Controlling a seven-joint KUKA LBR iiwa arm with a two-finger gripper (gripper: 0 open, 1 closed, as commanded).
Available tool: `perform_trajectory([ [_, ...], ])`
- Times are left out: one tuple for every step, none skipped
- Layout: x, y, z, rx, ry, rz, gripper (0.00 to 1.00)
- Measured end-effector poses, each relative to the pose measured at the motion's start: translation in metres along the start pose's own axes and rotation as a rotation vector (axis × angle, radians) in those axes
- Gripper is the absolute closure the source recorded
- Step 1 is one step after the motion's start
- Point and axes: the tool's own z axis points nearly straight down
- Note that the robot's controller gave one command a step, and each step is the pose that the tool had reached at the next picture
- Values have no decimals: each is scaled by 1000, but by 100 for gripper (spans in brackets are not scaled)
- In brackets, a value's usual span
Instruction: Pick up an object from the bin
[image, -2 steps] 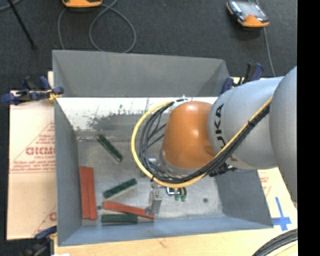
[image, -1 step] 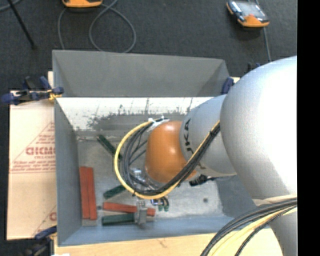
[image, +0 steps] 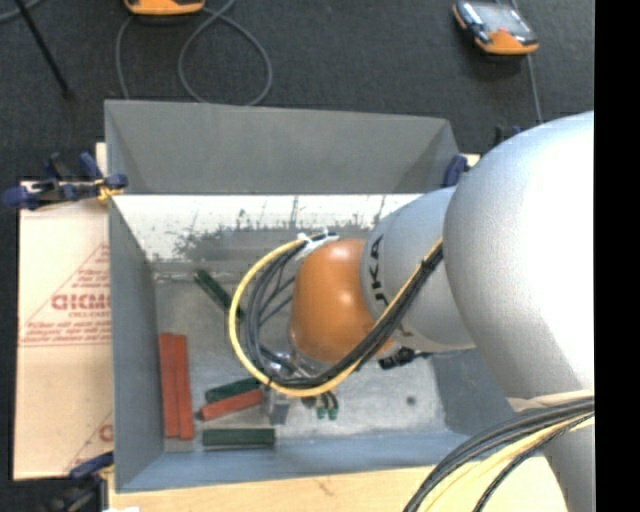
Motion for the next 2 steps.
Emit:
perform_trajectory([
  [-1,0,0,0,-6,0,0],
  [2,0,2,2,6,-2,100],
])
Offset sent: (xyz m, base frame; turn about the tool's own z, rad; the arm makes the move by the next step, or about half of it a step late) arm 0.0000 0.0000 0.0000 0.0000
